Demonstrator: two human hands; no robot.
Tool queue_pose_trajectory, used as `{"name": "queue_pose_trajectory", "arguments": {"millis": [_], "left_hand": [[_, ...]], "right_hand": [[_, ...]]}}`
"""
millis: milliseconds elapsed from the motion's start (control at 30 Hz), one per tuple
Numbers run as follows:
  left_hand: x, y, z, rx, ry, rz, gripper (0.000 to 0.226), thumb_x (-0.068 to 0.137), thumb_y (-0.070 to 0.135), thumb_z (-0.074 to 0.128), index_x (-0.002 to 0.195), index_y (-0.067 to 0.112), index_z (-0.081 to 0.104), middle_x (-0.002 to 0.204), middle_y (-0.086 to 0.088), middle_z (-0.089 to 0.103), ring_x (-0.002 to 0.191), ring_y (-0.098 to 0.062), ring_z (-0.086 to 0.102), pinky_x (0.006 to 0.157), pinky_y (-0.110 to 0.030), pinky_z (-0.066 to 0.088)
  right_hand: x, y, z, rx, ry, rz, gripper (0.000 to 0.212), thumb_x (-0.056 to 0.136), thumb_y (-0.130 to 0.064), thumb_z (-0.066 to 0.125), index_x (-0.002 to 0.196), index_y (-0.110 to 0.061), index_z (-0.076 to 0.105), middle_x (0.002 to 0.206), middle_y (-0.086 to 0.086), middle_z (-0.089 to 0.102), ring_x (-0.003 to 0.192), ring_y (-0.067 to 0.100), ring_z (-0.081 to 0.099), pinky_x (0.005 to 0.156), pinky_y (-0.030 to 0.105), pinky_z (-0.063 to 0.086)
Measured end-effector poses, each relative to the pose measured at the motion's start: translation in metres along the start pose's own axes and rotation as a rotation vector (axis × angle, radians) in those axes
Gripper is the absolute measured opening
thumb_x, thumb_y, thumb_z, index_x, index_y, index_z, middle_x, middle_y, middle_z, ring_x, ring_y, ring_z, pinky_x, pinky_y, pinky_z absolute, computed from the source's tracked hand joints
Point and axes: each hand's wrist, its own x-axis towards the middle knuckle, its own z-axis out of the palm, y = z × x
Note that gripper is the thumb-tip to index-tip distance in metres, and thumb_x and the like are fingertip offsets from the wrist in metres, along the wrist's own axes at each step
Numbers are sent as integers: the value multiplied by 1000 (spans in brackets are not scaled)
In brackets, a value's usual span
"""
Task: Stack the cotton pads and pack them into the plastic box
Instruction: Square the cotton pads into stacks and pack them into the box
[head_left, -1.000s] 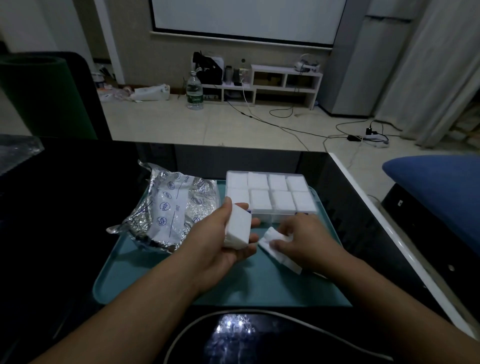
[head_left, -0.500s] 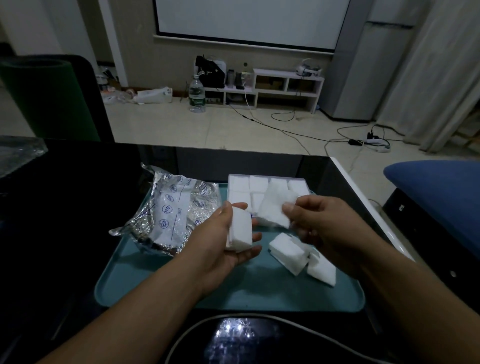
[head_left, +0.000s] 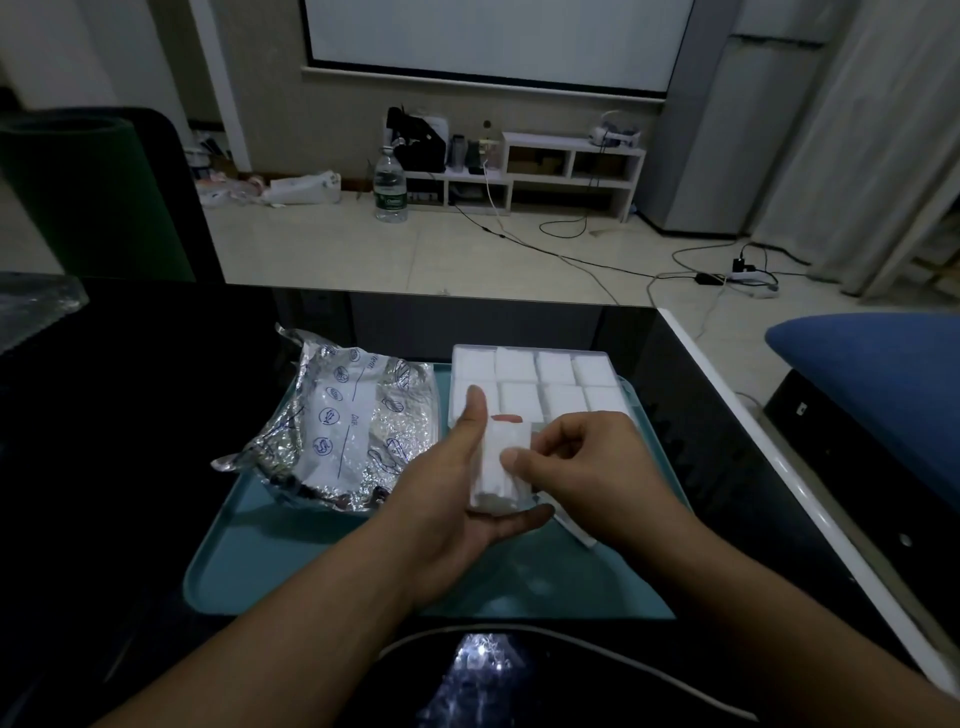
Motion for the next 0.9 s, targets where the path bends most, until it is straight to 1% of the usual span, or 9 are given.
{"name": "queue_pose_trajectory", "arguments": {"millis": [100, 200, 267, 367, 500, 633, 767, 833, 900], "left_hand": [[-2, -3, 1, 65, -4, 75, 34, 93, 21, 59, 124, 7, 55, 112, -13, 72, 97, -23, 71, 72, -40, 60], [-1, 0, 1, 37, 52, 108, 26, 98, 4, 49, 122, 11, 55, 108, -14, 73, 96, -25, 72, 81, -48, 59], [1, 4, 1, 47, 90, 149, 25, 97, 3, 47, 118, 14, 55, 105, -10, 75, 99, -24, 71, 85, -45, 55], [1, 6, 3, 98, 84, 231, 20, 95, 3, 47, 107, 14, 59, 102, -7, 76, 94, -17, 72, 65, -26, 54], [1, 3, 8, 101, 88, 227, 24, 94, 2, 48, 107, 13, 65, 103, -7, 75, 88, -20, 73, 68, -31, 56], [4, 0, 3, 285, 118, 206, 25, 95, 6, 50, 110, 18, 65, 110, -5, 73, 95, -20, 70, 65, -26, 54], [3, 12, -19, 935, 293, 442, 33, 98, 50, 44, 119, 27, 56, 108, 9, 65, 94, -4, 60, 78, -22, 47], [2, 24, -38, 1605, 550, 719, 49, 91, 65, 42, 117, 27, 56, 104, 6, 62, 97, -14, 58, 82, -32, 45], [2, 34, -50, 2097, 767, 642, 64, 84, 73, 41, 119, 21, 57, 117, -6, 60, 110, -29, 54, 91, -43, 40]], "right_hand": [[0, 2, 0, -67, 23, -21, 19, 75, -25, 80, 71, -12, 67, 55, -4, 60, 47, -3, 52, 46, 14, 39], [0, 5, -1, -50, 65, 43, 24, 77, -34, 78, 89, -19, 63, 77, -6, 64, 69, 2, 60, 58, 19, 44], [2, 5, -7, 60, 65, 167, 28, 83, -39, 72, 100, -19, 61, 94, 0, 67, 83, 11, 64, 65, 25, 47], [2, 1, -23, 197, -89, 292, 32, 91, -40, 62, 105, -12, 67, 97, 6, 73, 87, 21, 71, 74, 34, 54], [-7, -4, -15, 412, -412, 301, 27, 96, -22, 56, 110, -1, 67, 104, 17, 72, 101, 32, 69, 90, 41, 51], [-11, 0, 2, 426, -360, 241, 22, 96, -15, 57, 103, 2, 68, 93, 16, 73, 79, 23, 70, 73, 29, 51], [-7, 1, -1, 336, -183, 167, 14, 91, -15, 63, 89, -3, 72, 76, 10, 73, 65, 18, 66, 60, 25, 48], [-5, 4, -4, 250, -74, 141, 12, 90, -12, 64, 83, -5, 70, 64, 5, 70, 56, 15, 62, 50, 22, 45], [-3, 8, -3, 231, -47, 164, 13, 89, -12, 64, 79, -4, 69, 60, 5, 66, 50, 14, 59, 46, 22, 44]]}}
